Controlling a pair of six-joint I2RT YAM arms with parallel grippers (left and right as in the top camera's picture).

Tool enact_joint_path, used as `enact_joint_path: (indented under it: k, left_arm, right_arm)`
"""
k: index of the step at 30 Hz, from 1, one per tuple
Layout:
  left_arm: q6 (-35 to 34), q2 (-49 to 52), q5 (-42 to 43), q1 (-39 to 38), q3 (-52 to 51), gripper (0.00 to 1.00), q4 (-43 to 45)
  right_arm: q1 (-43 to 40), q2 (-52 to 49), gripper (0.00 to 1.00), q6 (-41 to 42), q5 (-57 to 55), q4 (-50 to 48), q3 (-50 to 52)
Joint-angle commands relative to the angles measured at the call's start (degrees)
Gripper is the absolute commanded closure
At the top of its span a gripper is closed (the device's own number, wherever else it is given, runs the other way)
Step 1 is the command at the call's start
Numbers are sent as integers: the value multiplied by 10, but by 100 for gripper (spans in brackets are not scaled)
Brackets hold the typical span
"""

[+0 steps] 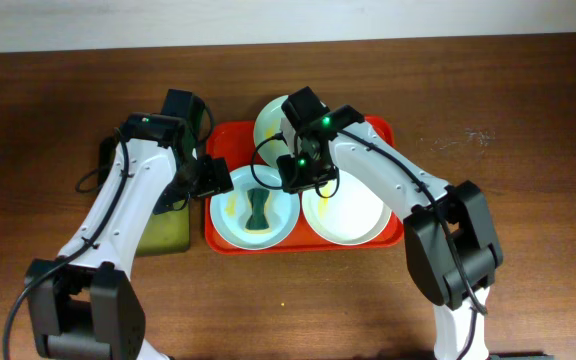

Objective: Clean dirty plates on tray and stack at the side
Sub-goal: 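Reach the right gripper to the light blue plate rim and grasp it, then hold the plate with the right gripper and scrub it with the left sponge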

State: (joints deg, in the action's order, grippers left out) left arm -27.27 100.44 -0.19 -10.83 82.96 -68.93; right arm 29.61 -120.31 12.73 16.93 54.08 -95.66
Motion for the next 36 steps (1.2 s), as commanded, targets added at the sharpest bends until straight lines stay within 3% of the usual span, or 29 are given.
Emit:
enact_joint_path:
  k: [1, 6, 29, 36]
  left_arm:
    - [-2, 1, 9, 1, 0, 0, 5]
    - [-1, 1, 20, 1, 0, 1, 6]
    - [-1, 2, 40, 1, -4, 0, 14]
    - [34, 2, 59, 1, -4, 1, 14]
  right_arm:
    - [0, -16, 68, -19, -12, -3, 1]
    - [-1, -20, 68, -81, -12, -15, 2]
    - [-1, -20, 67, -78, -43, -106, 70]
    - [-1, -34, 76, -79, -56, -104, 70]
